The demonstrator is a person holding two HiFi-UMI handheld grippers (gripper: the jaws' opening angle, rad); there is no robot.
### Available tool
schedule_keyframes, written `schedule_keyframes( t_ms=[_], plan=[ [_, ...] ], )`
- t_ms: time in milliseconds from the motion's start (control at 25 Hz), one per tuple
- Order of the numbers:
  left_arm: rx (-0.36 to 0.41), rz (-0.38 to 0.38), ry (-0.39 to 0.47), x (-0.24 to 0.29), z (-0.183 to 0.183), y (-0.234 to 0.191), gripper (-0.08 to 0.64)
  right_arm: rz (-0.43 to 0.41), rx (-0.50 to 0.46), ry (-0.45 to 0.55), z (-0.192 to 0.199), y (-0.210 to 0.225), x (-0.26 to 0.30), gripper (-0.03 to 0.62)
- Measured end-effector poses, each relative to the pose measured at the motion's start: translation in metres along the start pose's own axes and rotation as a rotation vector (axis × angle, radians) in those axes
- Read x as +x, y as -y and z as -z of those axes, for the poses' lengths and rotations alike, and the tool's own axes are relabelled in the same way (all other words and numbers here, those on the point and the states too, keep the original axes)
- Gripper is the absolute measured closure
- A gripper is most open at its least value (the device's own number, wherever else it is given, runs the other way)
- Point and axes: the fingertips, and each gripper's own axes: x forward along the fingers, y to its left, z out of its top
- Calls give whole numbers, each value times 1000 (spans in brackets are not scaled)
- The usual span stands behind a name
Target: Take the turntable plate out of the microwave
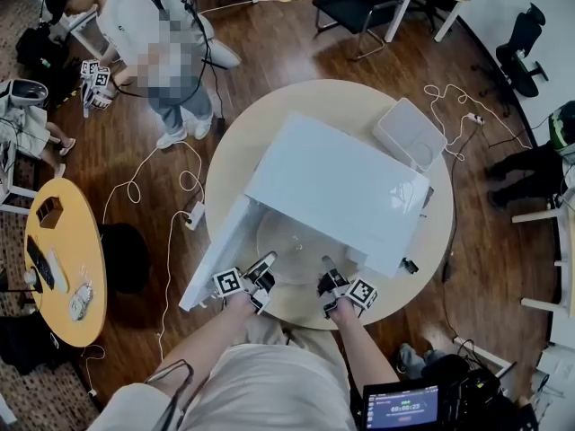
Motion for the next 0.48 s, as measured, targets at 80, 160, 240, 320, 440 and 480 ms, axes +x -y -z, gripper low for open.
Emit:
schedule_keyframes(
  t_ms=[80, 160, 240, 320, 440, 480],
  plan=[
    [-1, 4, 5, -5, 3, 3, 528, -3, 0, -2, 0, -1, -3, 491],
    [-2, 2, 11, -11, 5, 4, 528, -16, 3, -5, 1, -3, -6, 491],
    [7, -4, 16, -17, 6, 5, 528, -16, 4, -14, 3, -3, -9, 491],
    [23, -1, 18, -21, 6, 9, 528, -21, 12, -25, 5, -7, -10, 491],
    [21, 7, 25, -26, 6, 16, 528, -27, 7, -49, 9, -13, -11, 491],
    [24, 9, 26, -27, 7, 17, 528, -26, 2, -57, 10, -14, -12, 491]
  ],
)
